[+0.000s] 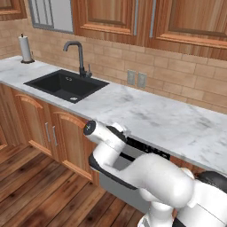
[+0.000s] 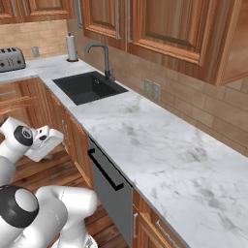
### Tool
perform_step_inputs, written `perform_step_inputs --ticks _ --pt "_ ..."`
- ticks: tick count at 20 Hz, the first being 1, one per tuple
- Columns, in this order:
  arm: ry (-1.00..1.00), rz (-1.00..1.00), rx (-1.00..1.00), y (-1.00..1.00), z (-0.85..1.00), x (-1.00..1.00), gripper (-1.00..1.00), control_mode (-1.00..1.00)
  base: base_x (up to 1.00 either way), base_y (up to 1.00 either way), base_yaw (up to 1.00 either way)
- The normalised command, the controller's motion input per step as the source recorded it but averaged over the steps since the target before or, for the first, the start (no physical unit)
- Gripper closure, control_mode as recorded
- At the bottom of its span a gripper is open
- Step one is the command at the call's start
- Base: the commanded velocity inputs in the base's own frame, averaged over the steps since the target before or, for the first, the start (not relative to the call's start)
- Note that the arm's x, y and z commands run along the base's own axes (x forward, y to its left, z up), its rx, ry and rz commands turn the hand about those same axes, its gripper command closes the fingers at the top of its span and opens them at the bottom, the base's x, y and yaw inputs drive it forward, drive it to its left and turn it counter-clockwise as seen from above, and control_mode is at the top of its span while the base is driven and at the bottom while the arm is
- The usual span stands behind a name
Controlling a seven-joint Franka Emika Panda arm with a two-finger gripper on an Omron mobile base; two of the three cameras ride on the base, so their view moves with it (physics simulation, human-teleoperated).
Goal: Open the dishwasher door and pull out the top rack.
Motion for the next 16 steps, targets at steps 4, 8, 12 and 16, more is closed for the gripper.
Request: perform_step_inputs --ticks 4,8,12,16 --pt "-0.04 0.00 -0.16 0.03 -0.35 0.05 -1.00 -1.00 0.00 0.00 0.00" --pt "-0.03 0.00 -0.16 0.00 -0.40 0.05 -1.00 -1.00 0.00 0.00 0.00" --pt "0.00 0.00 -0.13 0.00 -0.37 0.03 -1.00 -1.00 0.00 0.00 0.00" --pt "0.00 0.00 -0.11 0.00 -0.31 0.05 -1.00 -1.00 0.00 0.00 0.00"
